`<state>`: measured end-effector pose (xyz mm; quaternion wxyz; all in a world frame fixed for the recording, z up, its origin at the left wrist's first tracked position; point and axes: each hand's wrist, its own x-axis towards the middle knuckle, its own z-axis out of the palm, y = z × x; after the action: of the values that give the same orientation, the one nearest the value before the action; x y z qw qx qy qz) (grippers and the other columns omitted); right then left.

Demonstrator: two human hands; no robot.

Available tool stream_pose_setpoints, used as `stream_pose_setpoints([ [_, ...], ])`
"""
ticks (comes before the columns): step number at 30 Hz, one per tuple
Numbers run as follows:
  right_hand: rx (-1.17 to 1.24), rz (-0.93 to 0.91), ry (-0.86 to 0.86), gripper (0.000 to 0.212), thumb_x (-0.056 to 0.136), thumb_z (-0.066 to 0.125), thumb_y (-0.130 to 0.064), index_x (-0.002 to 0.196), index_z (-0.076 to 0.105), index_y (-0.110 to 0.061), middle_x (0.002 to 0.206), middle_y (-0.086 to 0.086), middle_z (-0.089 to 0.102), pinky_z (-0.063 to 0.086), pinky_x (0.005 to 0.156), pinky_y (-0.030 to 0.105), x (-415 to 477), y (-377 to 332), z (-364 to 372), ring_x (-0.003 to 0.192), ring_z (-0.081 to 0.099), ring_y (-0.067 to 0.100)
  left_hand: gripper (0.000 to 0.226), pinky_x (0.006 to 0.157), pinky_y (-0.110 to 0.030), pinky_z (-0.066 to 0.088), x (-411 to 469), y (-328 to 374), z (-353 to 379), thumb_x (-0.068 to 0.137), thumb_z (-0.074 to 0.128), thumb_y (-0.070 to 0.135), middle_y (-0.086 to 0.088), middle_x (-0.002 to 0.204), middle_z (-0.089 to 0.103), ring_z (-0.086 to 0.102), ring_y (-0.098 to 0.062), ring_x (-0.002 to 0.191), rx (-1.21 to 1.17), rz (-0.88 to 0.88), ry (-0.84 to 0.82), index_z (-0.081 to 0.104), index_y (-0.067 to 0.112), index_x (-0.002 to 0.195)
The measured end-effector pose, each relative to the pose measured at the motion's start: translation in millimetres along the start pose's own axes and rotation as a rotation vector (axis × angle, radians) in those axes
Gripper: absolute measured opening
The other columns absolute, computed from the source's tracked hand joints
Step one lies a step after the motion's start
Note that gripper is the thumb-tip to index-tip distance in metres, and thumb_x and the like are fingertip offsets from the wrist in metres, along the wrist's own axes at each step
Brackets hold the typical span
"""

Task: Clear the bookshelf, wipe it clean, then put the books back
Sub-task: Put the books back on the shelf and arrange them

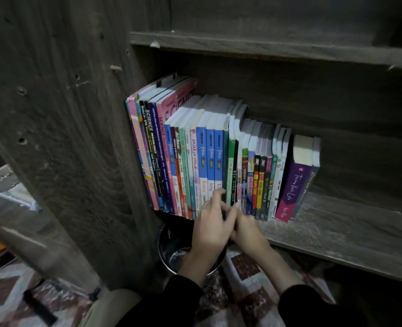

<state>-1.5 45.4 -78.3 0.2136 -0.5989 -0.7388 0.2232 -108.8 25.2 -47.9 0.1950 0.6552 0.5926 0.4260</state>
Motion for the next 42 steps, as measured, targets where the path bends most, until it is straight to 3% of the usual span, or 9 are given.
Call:
stream_pose_setpoints([
  [8, -0.103, 0.001, 0.181, 0.016, 0.094, 0.057, -0.021, 0.110, 0.060, -0.020, 0.070, -0.002, 0.064, 0.044, 0.048, 0.024, -3.3, 16.9, -38.6, 0.052, 0.055, 0.011, 0.021, 0.059, -0.029, 0.040, 8.1, -5.5, 5.8, 0.100, 0.045, 0.030, 0.004, 0.076, 0.049, 0.050, -0.016, 0.070, 0.203, 0.073, 0.089, 0.047, 0.012, 0.092],
  [14, -0.056, -0.049, 0.418, 0.013, 0.093, 0.059, -0.016, 0.105, 0.063, -0.017, 0.061, -0.010, 0.055, 0.038, 0.047, 0.021, -12.4, 12.2, -51.6, 0.047, 0.049, 0.004, 0.027, 0.053, -0.023, 0.034, 7.6, -3.6, 1.4, 0.100, 0.043, 0.036, 0.004, 0.070, 0.052, 0.050, -0.014, 0.061, 0.249, 0.026, 0.028, 0.053, 0.011, 0.101],
  [20, 0.246, 0.288, 0.992, 0.044, 0.072, 0.065, 0.005, 0.113, 0.048, 0.000, 0.107, 0.016, 0.049, 0.029, 0.082, 0.024, -25.4, 24.6, -57.6, 0.100, 0.045, 0.023, 0.041, 0.075, -0.032, 0.049, -0.4, -13.3, 7.8, 0.091, 0.059, 0.044, -0.005, 0.101, 0.064, 0.059, -0.017, 0.085, 0.042, -0.307, -0.116, 0.049, 0.012, 0.115],
  [24, 0.538, 0.625, 0.573, 0.091, 0.073, 0.067, 0.004, 0.148, 0.019, -0.016, 0.143, 0.023, 0.035, 0.032, 0.107, 0.052, -13.2, 64.3, -51.0, 0.128, 0.039, 0.038, 0.075, 0.095, -0.038, 0.041, -11.0, -18.1, 24.0, 0.082, 0.074, 0.034, -0.010, 0.142, 0.041, 0.046, -0.027, 0.126, -0.043, -0.422, -0.039, 0.027, 0.015, 0.136],
  [29, 0.704, 0.493, 0.247, 0.104, 0.075, 0.065, 0.012, 0.151, 0.007, -0.026, 0.129, 0.006, 0.051, 0.040, 0.102, 0.049, -9.6, 76.1, -48.1, 0.113, 0.052, 0.024, 0.054, 0.080, -0.031, 0.038, -12.3, -22.1, 34.6, 0.084, 0.073, 0.027, -0.006, 0.126, 0.047, 0.052, -0.026, 0.112, 0.010, -0.409, 0.048, 0.034, 0.018, 0.121],
  [32, 0.748, 0.511, 0.333, 0.094, 0.077, 0.067, 0.006, 0.149, 0.015, -0.023, 0.133, 0.008, 0.051, 0.044, 0.100, 0.048, -11.9, 77.7, -43.9, 0.109, 0.056, 0.023, 0.038, 0.072, -0.031, 0.041, -13.8, -26.7, 35.0, 0.086, 0.070, 0.032, -0.001, 0.107, 0.052, 0.057, -0.022, 0.095, 0.027, -0.355, 0.041, 0.040, 0.019, 0.105],
  [36, 0.593, 0.346, 0.885, 0.034, 0.085, 0.063, 0.000, 0.112, 0.047, -0.013, 0.103, 0.009, 0.055, 0.040, 0.072, 0.024, -30.4, 28.9, -41.2, 0.082, 0.051, 0.015, 0.017, 0.076, -0.011, 0.038, -11.1, -19.5, 24.9, 0.096, 0.056, 0.017, 0.005, 0.104, 0.058, 0.056, -0.008, 0.089, -0.029, -0.124, 0.087, 0.054, 0.014, 0.113],
  [39, 0.414, -0.034, 0.709, 0.019, 0.089, 0.063, -0.010, 0.105, 0.057, -0.019, 0.097, -0.003, 0.057, 0.044, 0.078, 0.030, -26.8, -8.0, -36.3, 0.089, 0.054, 0.014, 0.033, 0.091, -0.015, 0.040, -2.8, -14.4, 15.8, 0.097, 0.045, 0.002, 0.002, 0.116, 0.061, 0.057, -0.010, 0.104, -0.059, -0.007, 0.141, 0.056, 0.008, 0.127],
  [42, 0.136, -0.178, 0.494, 0.045, 0.090, 0.061, -0.035, 0.129, 0.050, -0.015, 0.120, 0.003, 0.054, 0.040, 0.091, 0.032, -8.0, -31.2, -30.3, 0.113, 0.047, 0.018, 0.039, 0.097, -0.020, 0.042, 3.6, -17.7, 7.9, 0.093, 0.044, -0.005, -0.004, 0.121, 0.063, 0.057, -0.012, 0.110, -0.082, 0.035, 0.145, 0.059, 0.008, 0.127],
])
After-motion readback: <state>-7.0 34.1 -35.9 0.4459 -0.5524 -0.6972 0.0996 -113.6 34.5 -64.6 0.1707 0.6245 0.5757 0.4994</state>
